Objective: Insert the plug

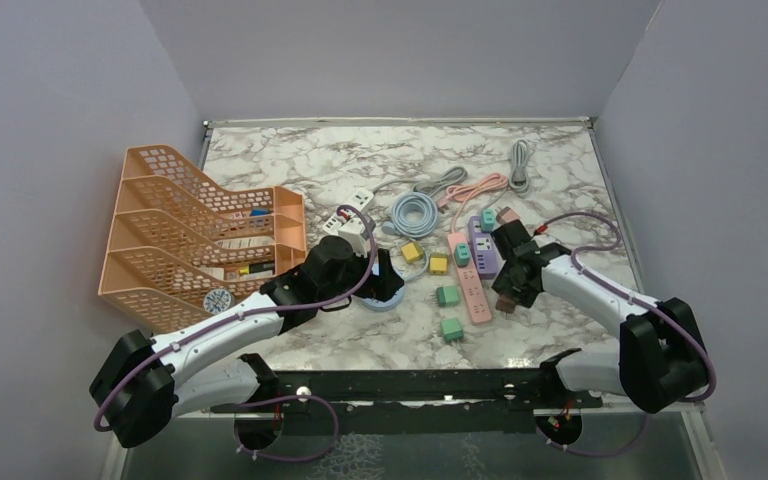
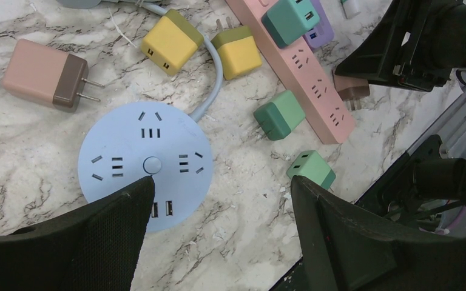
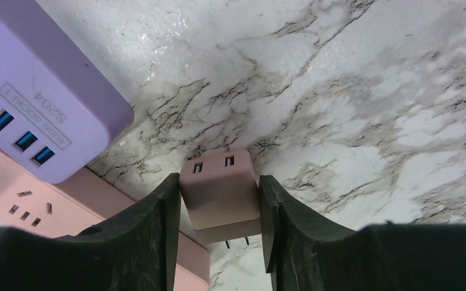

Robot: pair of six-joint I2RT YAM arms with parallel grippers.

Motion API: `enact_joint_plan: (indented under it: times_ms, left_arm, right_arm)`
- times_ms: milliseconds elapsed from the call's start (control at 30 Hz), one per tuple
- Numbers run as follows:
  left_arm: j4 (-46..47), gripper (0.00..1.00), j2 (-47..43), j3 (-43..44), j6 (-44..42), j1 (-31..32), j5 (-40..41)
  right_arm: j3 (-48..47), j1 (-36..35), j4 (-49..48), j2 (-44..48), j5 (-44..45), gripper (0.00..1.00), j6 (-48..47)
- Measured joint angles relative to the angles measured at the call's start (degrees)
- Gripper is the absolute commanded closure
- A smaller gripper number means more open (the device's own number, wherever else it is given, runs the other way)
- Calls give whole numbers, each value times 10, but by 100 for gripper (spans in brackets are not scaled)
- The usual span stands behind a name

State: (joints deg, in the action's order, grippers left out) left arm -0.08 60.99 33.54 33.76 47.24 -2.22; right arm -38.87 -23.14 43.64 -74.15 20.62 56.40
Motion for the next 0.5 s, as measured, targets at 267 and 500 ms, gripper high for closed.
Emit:
enact_joint_plan:
  times_ms: [267, 500]
  left_arm:
    - [20, 15, 9, 0, 32, 0, -25]
    - [91, 15, 68, 0, 90, 37, -40]
  right_arm:
    - [18, 0, 7, 89, -33, 64, 12]
    - [14, 0, 14, 220, -98, 66, 65]
